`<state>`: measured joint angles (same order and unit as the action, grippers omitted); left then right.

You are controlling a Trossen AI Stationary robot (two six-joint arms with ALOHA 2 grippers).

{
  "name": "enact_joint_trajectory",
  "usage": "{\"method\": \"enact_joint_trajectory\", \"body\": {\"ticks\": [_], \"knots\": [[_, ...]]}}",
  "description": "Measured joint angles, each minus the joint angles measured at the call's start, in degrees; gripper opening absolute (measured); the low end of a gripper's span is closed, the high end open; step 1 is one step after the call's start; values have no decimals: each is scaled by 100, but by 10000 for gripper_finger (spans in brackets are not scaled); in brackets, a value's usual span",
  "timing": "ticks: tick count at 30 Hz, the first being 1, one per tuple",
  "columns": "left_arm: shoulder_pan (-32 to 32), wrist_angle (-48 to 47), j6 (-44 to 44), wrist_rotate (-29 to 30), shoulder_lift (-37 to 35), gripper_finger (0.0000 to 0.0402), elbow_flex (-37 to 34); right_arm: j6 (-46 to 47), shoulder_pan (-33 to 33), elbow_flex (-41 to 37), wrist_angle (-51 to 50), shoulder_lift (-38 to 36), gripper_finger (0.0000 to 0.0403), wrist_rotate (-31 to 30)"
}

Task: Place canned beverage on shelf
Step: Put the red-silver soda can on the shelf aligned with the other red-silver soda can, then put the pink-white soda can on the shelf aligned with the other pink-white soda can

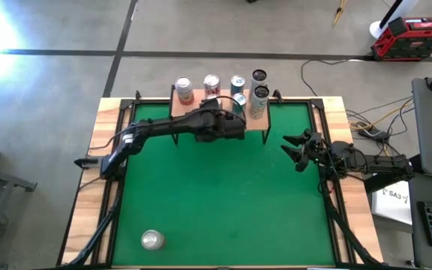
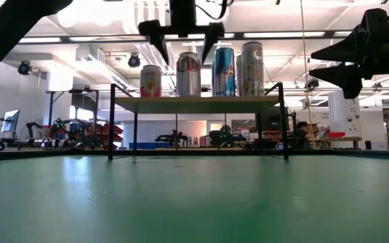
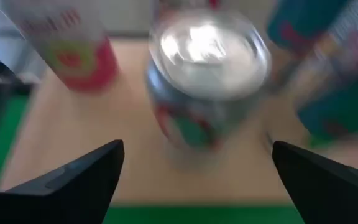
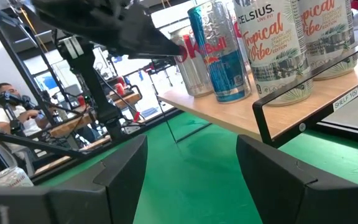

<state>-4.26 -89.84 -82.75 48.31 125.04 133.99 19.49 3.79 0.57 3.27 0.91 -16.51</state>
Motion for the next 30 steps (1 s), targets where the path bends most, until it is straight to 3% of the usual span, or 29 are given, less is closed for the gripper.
{"method": "enact_joint_trajectory", "body": {"ticks": [4, 15, 25, 30], "knots": [[253, -7, 214, -962, -159, 394, 103, 0, 0, 0, 1, -1, 238, -1], [1355, -18, -602, -2077, -306, 394, -233, 0, 0, -1, 0, -2, 238, 0], [2756, -19, -2733, -2411, -409, 390, -1310, 0, -1, 0, 2, -1, 238, -1], [3202, -25, -3721, -2998, -683, 380, -1879, 0, 0, -1, 0, 0, 238, 0]]}}
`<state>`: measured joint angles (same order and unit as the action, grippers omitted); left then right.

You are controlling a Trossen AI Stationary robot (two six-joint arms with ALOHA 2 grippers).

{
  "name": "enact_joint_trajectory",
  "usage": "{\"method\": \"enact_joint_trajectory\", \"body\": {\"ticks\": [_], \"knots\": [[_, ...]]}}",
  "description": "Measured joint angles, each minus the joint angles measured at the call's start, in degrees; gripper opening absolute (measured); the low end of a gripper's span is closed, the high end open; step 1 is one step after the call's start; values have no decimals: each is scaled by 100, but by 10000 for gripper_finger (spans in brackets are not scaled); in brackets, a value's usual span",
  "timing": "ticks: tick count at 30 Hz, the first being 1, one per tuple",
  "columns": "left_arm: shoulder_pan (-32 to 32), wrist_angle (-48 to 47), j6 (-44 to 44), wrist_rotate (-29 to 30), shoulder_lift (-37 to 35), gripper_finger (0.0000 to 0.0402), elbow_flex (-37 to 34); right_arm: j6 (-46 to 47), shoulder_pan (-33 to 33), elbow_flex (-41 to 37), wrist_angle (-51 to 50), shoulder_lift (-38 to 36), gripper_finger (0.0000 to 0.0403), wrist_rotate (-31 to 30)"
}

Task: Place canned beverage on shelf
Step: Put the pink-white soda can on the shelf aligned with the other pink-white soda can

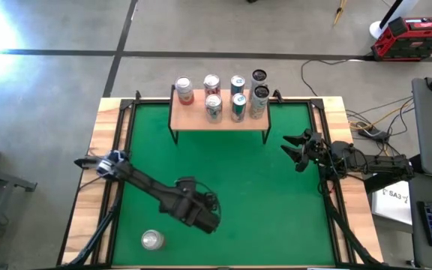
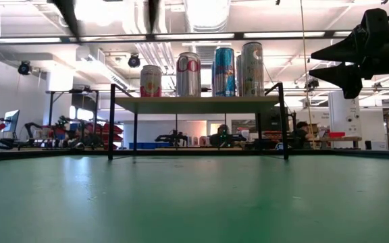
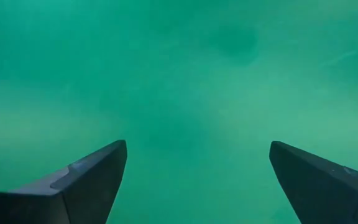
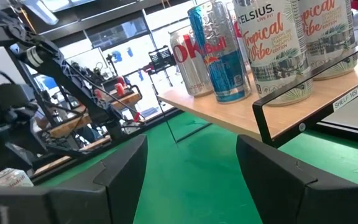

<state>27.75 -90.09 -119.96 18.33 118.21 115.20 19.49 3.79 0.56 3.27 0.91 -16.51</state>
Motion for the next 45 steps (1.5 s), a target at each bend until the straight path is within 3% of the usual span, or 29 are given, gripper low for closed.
{"method": "enact_joint_trajectory", "body": {"ticks": [11, 20, 38, 45], "knots": [[904, -1, -2555, -1607, -881, 360, -1206, 0, -2, 0, 0, 0, 238, 0], [1922, 30, -5033, -2107, -1020, 356, -1358, 0, -2, 2, 2, 0, 238, -2], [2113, 595, -5925, -2449, -240, 355, -1366, 0, -1, -1, 1, 0, 238, -2], [2137, 538, -6002, -2384, -115, 323, -1389, 0, -1, -1, 0, 0, 238, 0]]}}
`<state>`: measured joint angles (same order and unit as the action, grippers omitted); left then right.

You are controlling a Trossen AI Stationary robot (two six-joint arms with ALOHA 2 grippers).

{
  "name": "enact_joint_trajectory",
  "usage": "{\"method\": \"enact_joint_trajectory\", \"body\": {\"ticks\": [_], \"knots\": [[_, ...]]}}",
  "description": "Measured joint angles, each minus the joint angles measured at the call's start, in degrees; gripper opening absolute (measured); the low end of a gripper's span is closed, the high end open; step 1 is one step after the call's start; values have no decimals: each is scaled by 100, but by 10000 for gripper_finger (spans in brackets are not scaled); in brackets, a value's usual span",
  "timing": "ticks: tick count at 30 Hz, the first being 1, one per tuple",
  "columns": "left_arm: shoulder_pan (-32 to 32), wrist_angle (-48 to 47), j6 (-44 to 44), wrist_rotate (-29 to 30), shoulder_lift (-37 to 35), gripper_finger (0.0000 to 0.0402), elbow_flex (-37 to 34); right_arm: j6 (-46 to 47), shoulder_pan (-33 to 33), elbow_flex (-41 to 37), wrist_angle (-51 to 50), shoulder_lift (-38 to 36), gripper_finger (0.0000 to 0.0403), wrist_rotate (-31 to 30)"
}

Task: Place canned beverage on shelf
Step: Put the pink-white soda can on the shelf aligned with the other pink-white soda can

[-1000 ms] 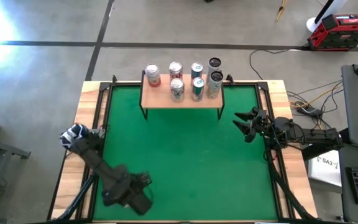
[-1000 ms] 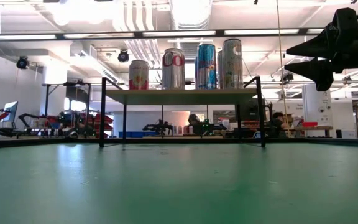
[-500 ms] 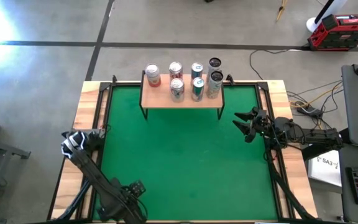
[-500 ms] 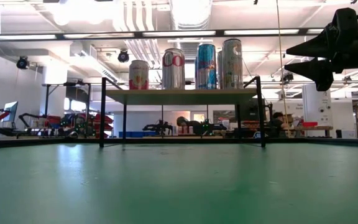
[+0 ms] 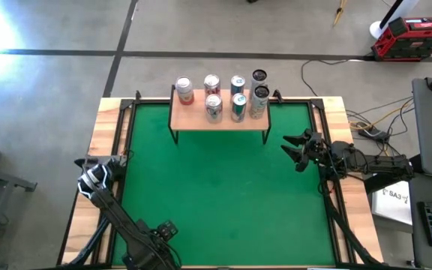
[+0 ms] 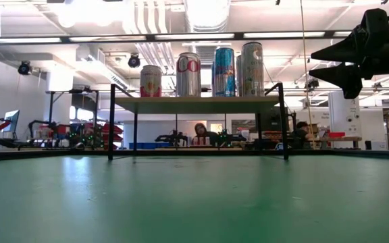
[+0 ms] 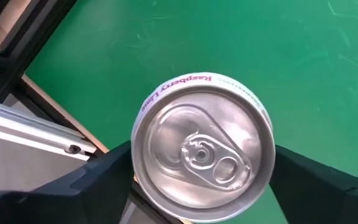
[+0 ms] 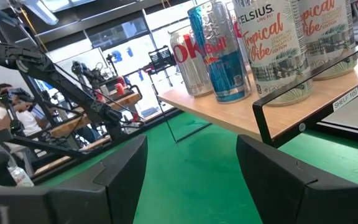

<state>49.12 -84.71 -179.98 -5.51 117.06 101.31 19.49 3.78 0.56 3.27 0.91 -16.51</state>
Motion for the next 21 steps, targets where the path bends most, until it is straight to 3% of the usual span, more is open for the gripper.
{"method": "enact_joint_trajectory", "body": {"ticks": [5, 11, 17, 21], "knots": [[13, -25, 27, 18, 64, 268, -22, 0, -1, 2, 0, 0, 238, 0], [33, -258, 603, 366, 101, 267, 57, 0, 0, 2, 0, 0, 238, -2], [-250, -488, 2546, 1806, 32, 267, 267, -1, -1, 1, 0, 0, 238, -1], [-700, -524, 4026, 2040, -72, 267, 267, 0, 1, 0, 0, 0, 238, 0]]}}
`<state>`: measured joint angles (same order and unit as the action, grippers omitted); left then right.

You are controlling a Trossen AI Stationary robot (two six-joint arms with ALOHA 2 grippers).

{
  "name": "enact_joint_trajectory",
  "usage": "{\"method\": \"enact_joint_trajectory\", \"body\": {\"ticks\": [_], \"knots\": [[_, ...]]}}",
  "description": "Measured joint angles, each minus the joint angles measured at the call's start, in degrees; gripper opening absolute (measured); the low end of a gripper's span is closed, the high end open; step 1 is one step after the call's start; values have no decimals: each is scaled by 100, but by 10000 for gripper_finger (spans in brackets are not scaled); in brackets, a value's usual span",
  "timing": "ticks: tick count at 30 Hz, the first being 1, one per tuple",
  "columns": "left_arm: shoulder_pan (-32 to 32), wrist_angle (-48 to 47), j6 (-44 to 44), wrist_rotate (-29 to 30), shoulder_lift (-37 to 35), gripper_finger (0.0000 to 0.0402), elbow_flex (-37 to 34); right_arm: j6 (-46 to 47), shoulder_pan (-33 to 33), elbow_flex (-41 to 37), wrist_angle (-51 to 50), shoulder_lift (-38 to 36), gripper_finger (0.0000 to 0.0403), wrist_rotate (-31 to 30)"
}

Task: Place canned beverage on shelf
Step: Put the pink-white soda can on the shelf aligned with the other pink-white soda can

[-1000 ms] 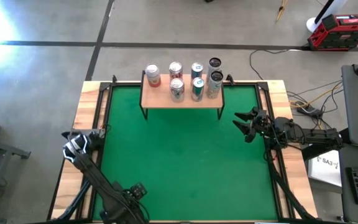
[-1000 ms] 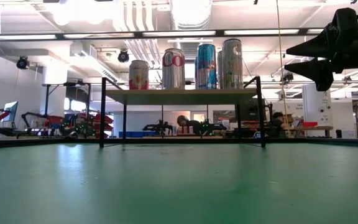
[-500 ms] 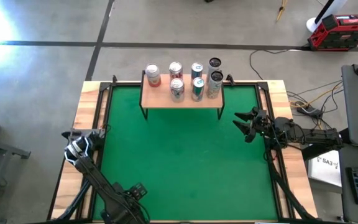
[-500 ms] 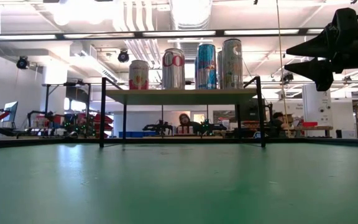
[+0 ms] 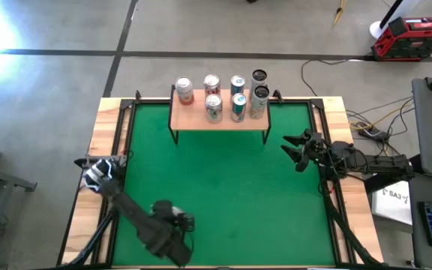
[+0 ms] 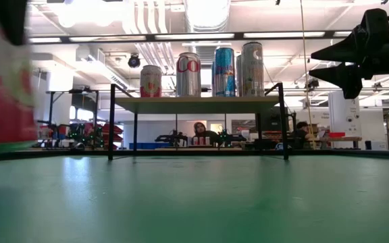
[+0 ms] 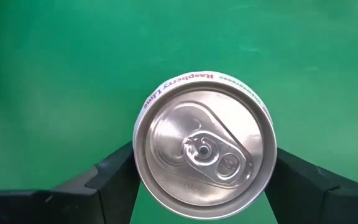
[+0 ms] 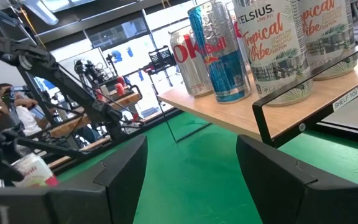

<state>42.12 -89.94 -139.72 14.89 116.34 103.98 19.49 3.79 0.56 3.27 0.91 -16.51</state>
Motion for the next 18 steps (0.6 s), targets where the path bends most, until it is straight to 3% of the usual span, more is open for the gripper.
{"method": "enact_joint_trajectory", "body": {"ticks": [10, 18], "knots": [[-1460, 482, 4002, 959, -30, 267, 15, -2, -1, 0, 0, 0, 238, 0], [-2229, 1441, 6824, 877, -31, 267, 17, 0, 0, 2, 0, 0, 238, 0]]}}
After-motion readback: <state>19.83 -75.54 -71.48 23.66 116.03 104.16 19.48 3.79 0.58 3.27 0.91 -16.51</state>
